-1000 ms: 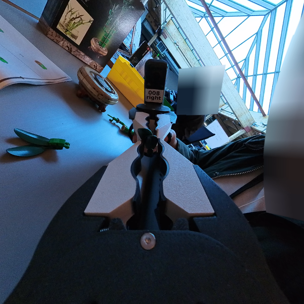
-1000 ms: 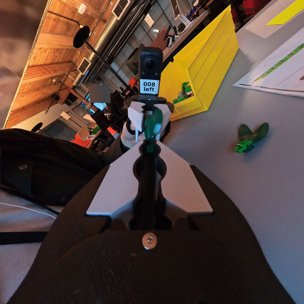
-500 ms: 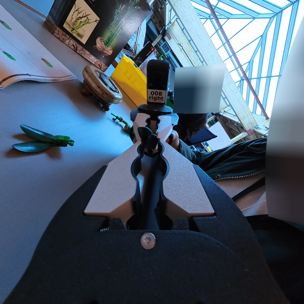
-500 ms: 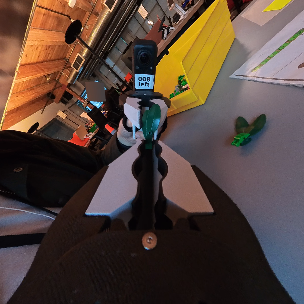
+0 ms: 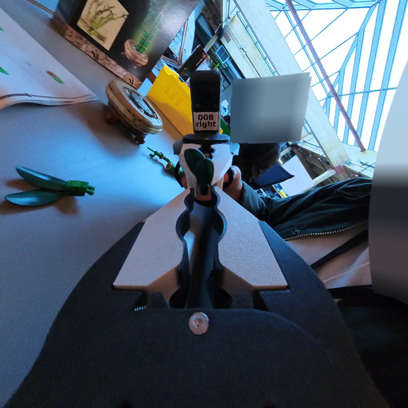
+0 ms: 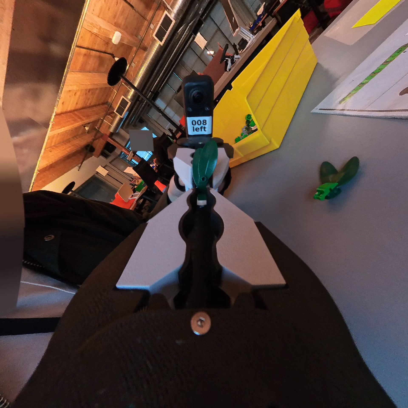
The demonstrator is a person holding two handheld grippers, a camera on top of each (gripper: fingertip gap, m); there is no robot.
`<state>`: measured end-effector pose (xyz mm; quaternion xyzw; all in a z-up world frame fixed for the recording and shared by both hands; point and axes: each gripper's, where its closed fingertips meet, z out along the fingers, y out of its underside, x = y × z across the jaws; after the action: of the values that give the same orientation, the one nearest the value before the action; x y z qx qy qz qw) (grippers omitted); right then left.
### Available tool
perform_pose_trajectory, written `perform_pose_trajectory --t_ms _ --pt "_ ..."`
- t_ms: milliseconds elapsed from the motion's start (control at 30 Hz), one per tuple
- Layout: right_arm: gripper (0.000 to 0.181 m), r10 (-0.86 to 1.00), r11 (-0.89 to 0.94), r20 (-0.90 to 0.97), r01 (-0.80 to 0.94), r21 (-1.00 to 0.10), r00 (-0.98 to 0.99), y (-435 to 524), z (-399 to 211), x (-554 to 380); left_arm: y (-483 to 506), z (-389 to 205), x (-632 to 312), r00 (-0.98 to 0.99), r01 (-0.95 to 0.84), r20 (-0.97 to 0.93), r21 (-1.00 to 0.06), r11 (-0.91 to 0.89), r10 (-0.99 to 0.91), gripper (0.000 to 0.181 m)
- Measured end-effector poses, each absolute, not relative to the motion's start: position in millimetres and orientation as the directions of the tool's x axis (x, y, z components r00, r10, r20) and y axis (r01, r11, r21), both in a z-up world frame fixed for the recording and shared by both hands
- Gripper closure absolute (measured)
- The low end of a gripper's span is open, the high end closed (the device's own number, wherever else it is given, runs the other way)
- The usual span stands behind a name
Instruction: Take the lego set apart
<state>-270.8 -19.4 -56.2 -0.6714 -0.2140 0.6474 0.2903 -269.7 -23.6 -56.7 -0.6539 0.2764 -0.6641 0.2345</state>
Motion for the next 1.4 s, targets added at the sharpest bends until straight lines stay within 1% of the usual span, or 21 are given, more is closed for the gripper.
perform_pose_trajectory --t_ms 133,200,400,500,633,767,967,1100,1400 --pt "0.175 0.678 -0.726 -0.730 -0.076 -0.683 0.082 -20.4 -57.1 -272.4 -26.6 -58.6 -266.1 -0.040 -0.068 0.740 -0.673 -0.737 -0.672 0.167" --pt "0.175 0.682 -0.724 -0.727 -0.068 -0.687 0.086 -21.4 -58.5 -273.9 -27.2 -56.6 -266.6 -0.052 -0.063 0.739 -0.674 -0.736 -0.672 0.173" --pt "0.175 0.685 -0.721 -0.725 -0.074 -0.689 0.074 -22.1 -57.0 -275.2 -27.5 -55.9 -267.7 -0.039 -0.067 0.713 -0.701 -0.710 -0.700 0.175" --pt "0.168 0.685 -0.722 -0.725 -0.073 -0.688 0.069 -22.6 -56.6 -276.9 -27.0 -58.2 -268.0 -0.031 -0.074 0.721 -0.692 -0.718 -0.692 0.175" --pt "0.174 0.679 -0.728 -0.731 -0.073 -0.682 0.068 -22.6 -57.0 -276.4 -29.2 -57.3 -267.4 -0.043 -0.080 0.721 -0.693 -0.717 -0.692 0.175" --pt "0.175 0.653 -0.753 -0.756 -0.076 -0.654 0.042 -23.9 -55.7 -276.3 -30.6 -55.6 -267.7 -0.057 -0.081 0.722 -0.692 -0.718 -0.689 0.175" --pt "0.175 0.689 -0.719 -0.718 -0.030 -0.694 0.100 -23.3 -60.2 -273.1 -29.5 -60.5 -265.1 0.012 -0.115 0.641 -0.761 -0.638 -0.767 0.176" --pt "0.176 0.663 -0.746 -0.746 -0.026 -0.665 0.067 -24.3 -58.8 -270.0 -30.5 -59.0 -262.5 0.003 -0.116 0.657 -0.749 -0.652 -0.754 0.176" --pt "0.175 0.674 -0.738 -0.738 0.000 -0.675 0.033 -30.3 -52.0 -266.6 -36.4 -51.7 -260.1 -0.020 -0.116 0.629 -0.773 -0.623 -0.777 0.176"
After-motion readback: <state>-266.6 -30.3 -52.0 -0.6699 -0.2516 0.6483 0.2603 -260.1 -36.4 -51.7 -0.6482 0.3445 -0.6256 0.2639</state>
